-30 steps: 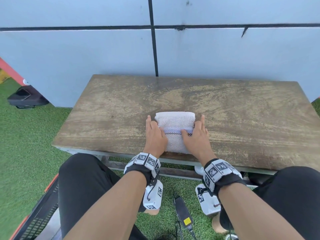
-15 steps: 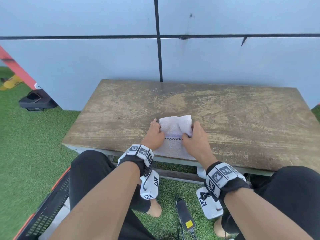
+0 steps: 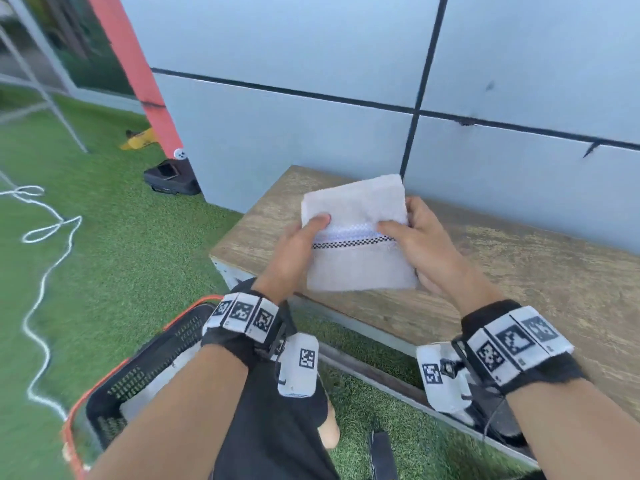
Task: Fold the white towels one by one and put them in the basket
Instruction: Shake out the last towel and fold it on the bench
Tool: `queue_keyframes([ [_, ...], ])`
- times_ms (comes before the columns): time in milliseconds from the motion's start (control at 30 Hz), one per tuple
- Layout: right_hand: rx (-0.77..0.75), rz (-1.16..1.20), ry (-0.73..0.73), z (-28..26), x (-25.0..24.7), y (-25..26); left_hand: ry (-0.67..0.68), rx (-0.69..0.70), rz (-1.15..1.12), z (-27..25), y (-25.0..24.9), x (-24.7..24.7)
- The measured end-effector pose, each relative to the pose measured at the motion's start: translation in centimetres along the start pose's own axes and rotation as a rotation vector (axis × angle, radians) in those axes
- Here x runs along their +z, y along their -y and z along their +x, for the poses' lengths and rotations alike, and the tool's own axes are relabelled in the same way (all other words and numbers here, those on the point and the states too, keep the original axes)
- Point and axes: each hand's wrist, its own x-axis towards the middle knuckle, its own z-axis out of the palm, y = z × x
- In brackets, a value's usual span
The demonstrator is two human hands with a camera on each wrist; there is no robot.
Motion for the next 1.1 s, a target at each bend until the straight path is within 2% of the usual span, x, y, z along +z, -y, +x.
queue_keyframes([
  [100, -0.014, -0.067, 0.128, 0.9, 6.2, 1.6, -0.213, 0.029, -0.042, -2.1, -2.2, -5.9],
  [233, -0.083, -0.190, 0.280, 1.2, 17.7, 3.0, -0.445, 0.036, -0.141, -5.1, -2.1, -15.2],
  [367, -0.089, -0.276, 0.462, 0.7, 29.6, 1.9, -0.805, -0.097, -0.113, -8.0, 1.4, -25.1],
  [467, 0.000, -0.316, 0.589, 0.2, 36.5, -1.9, -0.967, -0.226, -0.019, -9.4, 7.2, -31.2],
  [600, 0.181, -0.472, 0.730, -0.6, 41.6, -10.8, -0.977, -0.402, 0.112, -11.9, 15.9, -34.0],
  [700, 0.318, -0.602, 0.762, -1.2, 42.5, -17.3, -0.882, -0.553, 0.177, -12.6, 22.3, -34.2],
  [767, 0.418, -0.641, 0.799, -1.4, 42.7, -20.5, -0.811, -0.672, 0.191, -12.4, 25.9, -33.8],
  [833, 0.477, -0.659, 0.834, -1.1, 42.8, -22.7, -0.763, -0.733, 0.193, -11.7, 28.9, -33.4],
  [933, 0.500, -0.701, 0.843, 0.7, 42.7, -24.9, -0.727, -0.762, 0.207, -9.3, 31.4, -32.6],
  [1100, 0.506, -0.714, 0.802, 4.4, 42.1, -27.3, -0.692, -0.786, 0.264, -4.2, 32.4, -32.0],
])
